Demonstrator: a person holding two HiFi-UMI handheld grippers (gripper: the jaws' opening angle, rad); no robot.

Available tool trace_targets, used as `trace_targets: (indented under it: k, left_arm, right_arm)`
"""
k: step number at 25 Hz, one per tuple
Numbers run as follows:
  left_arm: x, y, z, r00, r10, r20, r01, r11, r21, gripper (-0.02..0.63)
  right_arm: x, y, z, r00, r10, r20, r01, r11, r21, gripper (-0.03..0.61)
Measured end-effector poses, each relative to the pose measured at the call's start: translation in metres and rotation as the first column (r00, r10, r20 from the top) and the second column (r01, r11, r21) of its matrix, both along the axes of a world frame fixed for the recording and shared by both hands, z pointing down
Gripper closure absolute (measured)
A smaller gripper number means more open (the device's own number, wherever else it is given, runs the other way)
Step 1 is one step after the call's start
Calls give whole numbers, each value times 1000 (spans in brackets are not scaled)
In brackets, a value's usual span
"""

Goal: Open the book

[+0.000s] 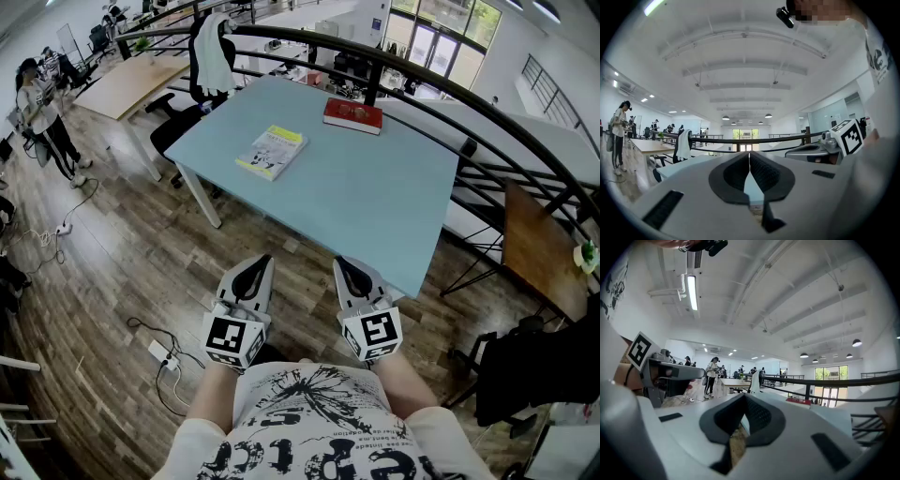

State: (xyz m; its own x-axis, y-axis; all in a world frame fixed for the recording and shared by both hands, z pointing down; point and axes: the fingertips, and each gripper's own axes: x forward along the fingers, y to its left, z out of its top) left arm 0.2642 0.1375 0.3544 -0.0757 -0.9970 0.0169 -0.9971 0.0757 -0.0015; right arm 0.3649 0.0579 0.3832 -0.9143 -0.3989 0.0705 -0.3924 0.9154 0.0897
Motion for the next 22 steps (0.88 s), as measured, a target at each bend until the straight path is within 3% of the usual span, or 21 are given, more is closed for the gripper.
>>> trace_targets:
  k: [9, 22]
  left_arm:
    - [-9, -4, 3, 1000, -18, -8, 18, 1000, -1, 594]
    - [-26, -14, 18, 995, -56, -79, 55, 998, -19, 594]
  right_arm:
    - [-6, -3, 5, 1000, 15, 17, -15, 1000, -2, 569]
    - [-18, -21, 24, 999, 30, 33, -29, 999, -35, 568]
